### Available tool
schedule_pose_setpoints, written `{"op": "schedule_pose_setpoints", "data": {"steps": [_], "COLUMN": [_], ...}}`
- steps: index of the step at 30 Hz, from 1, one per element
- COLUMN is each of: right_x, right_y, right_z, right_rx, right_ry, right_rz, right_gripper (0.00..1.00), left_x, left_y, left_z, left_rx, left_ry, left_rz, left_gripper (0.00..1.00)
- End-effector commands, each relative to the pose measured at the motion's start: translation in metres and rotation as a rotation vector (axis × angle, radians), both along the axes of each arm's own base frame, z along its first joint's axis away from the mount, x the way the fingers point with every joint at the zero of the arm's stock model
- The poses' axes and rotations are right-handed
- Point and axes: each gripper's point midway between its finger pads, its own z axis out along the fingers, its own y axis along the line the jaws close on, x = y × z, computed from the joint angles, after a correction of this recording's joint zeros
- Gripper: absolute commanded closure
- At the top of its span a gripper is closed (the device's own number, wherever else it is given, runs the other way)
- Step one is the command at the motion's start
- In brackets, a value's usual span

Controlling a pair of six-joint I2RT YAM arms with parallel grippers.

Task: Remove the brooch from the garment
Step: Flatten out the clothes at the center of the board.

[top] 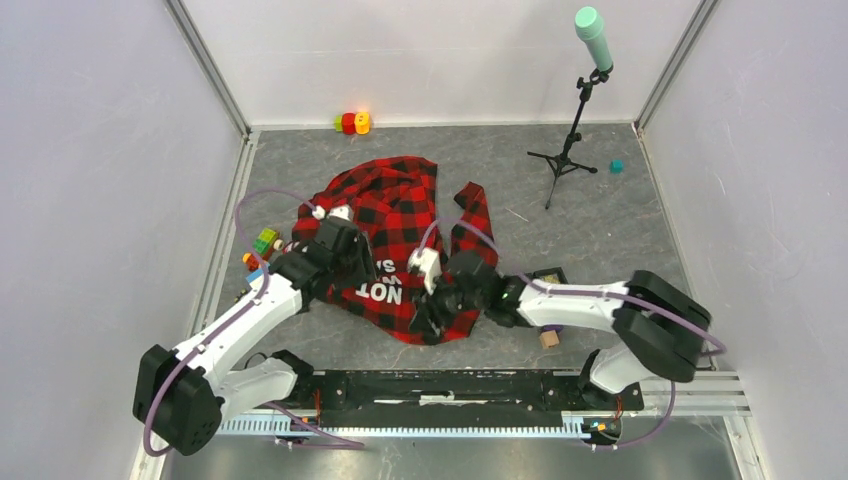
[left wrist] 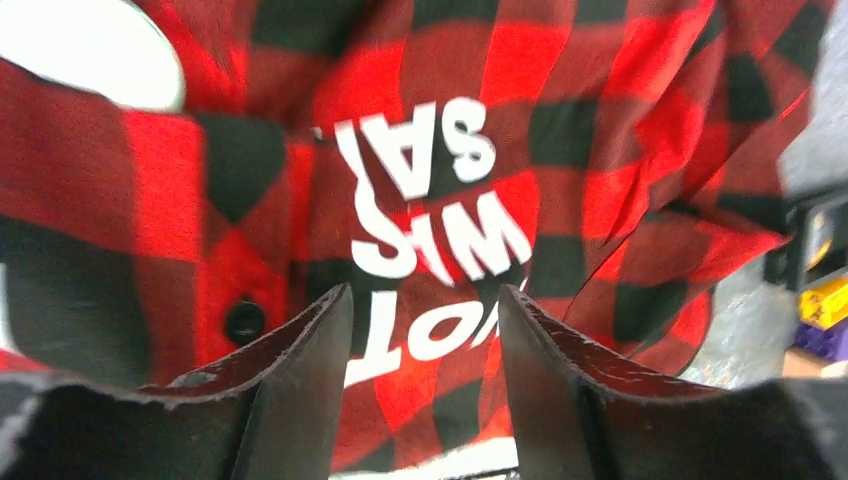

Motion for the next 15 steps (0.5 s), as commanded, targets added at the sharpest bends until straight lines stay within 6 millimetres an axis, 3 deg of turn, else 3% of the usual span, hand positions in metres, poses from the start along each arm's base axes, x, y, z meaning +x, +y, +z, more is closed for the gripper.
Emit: {"op": "schedule_pose_setpoints", "data": {"steps": [1, 2, 5, 9, 15], "right_x": [0.07, 0.088, 0.134, 0.184, 0.226], "right_y": [-0.008, -0.013, -0.024, -0.021, -0.012], "right_z": [0.065, 0.067, 0.065, 0.042, 0.01], "right_rx": [0.161, 0.157, 0.115, -0.03, -0.083], "right_ry": [-0.132, -0.128, -0.134, -0.146, -0.106], "right_rz": [-0.14, -0.192, -0.335, -0.476, -0.62], "right_gripper": [0.46, 0.42, 0.31, 0.21, 0.27], "left_x": [-0.031, -0.038, -0.063, -0.084, -0.094], "left_y": [-0.006, 0.005, 0.029, 0.039, 0.04], "left_z": [-0.03, -0.04, -0.069, -0.092, -0.103], "left_rx": [-0.042, -0.02, 0.036, 0.08, 0.073], "left_ry": [0.104, 0.126, 0.227, 0.327, 0.347], "left_rz": [0.051, 0.13, 0.28, 0.32, 0.326], "left_gripper": [0.47, 0.61, 0.76, 0.76, 0.75]}}
